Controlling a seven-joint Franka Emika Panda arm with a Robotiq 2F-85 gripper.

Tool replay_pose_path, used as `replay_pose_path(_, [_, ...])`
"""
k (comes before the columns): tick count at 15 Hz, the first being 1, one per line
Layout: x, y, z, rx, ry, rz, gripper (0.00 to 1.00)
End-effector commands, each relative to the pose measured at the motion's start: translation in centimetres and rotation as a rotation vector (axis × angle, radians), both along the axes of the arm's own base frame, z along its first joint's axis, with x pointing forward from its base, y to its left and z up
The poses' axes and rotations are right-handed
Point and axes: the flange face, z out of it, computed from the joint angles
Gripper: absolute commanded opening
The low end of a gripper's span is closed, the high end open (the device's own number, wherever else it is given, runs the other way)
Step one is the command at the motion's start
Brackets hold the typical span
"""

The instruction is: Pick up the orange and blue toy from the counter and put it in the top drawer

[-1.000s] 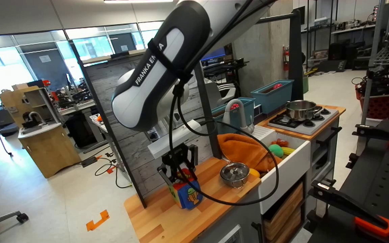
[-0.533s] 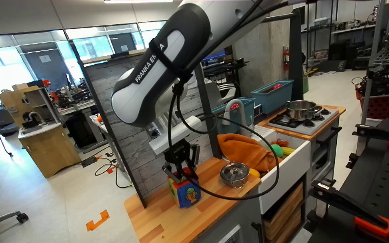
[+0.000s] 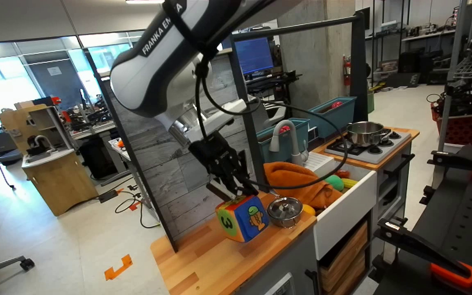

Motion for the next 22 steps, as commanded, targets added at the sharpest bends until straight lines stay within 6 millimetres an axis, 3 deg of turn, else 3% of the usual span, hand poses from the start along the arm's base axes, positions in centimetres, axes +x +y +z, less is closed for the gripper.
replay_pose_path(1, [-0.8,-0.2,3.3,0.061,0.136,0.13,0.01])
replay_pose_path(6, [-1.8,-1.7,3.3,0.178,0.316,0.292,0.01])
replay_pose_path(9, [-3.9,-3.8,2.9,0.128,0.499,0.215,0.01])
replay_pose_path(12, [-5.3,-6.1,0.0,0.047,0.594,0.071,0.01])
replay_pose_path(17, [-4.1,-7.8,-4.1,-0.017,0.456,-0.181,0.01])
replay_pose_path(22, [-2.5,-8.2,-4.4,0.033,0.383,-0.426,0.01])
